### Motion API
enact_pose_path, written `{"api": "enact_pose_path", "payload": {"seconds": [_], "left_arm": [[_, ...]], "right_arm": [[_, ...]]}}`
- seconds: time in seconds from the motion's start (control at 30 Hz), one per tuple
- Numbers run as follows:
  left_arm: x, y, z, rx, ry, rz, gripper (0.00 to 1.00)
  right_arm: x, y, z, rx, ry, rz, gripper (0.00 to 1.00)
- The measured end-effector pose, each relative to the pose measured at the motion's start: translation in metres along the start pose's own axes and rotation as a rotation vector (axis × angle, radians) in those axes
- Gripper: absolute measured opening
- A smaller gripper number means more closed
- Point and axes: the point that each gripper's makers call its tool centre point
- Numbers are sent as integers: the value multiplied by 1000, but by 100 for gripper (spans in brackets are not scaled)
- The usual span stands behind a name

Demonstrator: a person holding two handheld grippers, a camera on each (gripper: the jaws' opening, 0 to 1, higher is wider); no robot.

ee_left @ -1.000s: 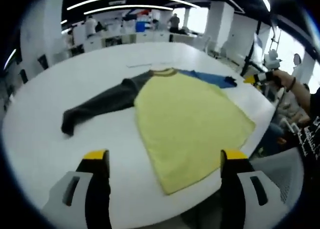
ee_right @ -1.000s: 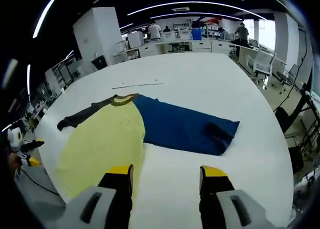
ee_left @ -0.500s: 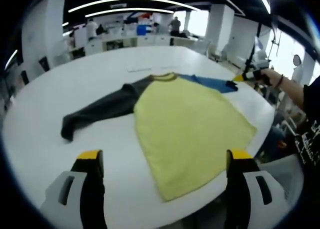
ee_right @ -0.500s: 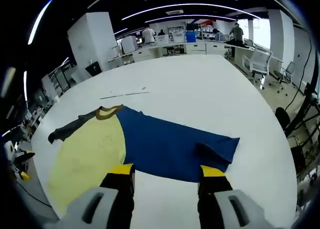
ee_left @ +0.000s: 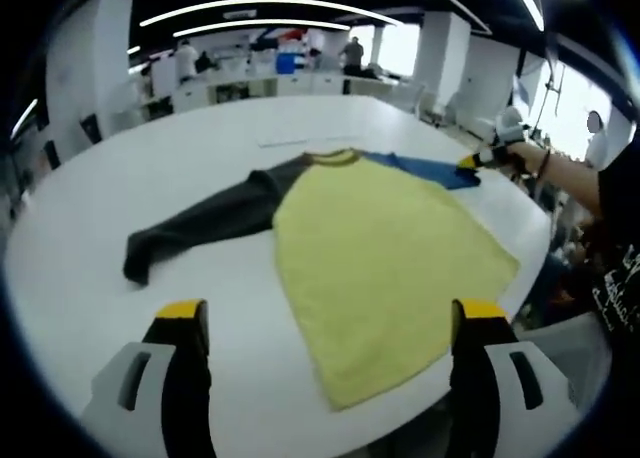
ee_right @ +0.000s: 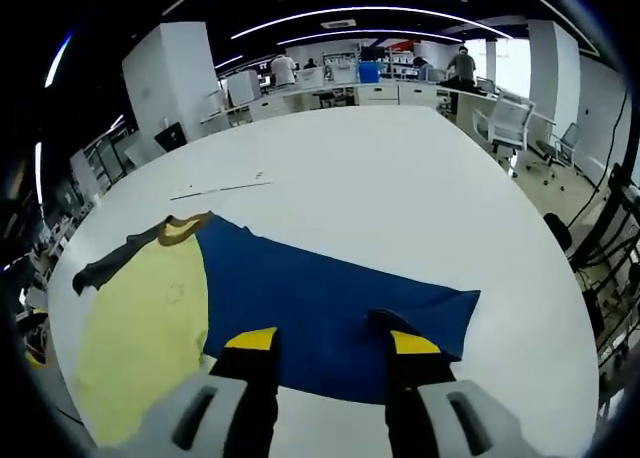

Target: Fold the garment on the visible template until the final outline fits inside the template.

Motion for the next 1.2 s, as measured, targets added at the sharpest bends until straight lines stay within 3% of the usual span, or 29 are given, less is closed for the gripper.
{"api": "enact_pose_path", "payload": {"seconds": [0.37, 0.6, 0.8, 0.9, 1.07, 1.2], "left_arm": [[1, -1, 4, 12, -8, 2, 96], [0, 2, 7, 16, -15, 10, 95], [1, -1, 7, 33, -16, 12, 92], [1, -2, 7, 38, -18, 6, 91], [2, -3, 8, 41, -18, 6, 90], [3, -4, 8, 42, -18, 3, 89]], "right_arm": [[-16, 7, 23, -12, -54, 18, 33], [-35, 11, 34, -22, -109, 41, 24], [-46, 15, 34, -38, -144, 63, 14], [-47, 18, 31, -49, -143, 94, 14], [-48, 23, 26, -60, -169, 68, 14], [-48, 23, 26, -56, -169, 79, 8]]}}
Point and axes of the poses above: the point that each gripper's makers call its tool centre point, and the gripper's own axes: z roughly forward along the fingers, x roughly to its left, y roughly out of its top, and after that the axes turned 8 degrees about z, right-handed
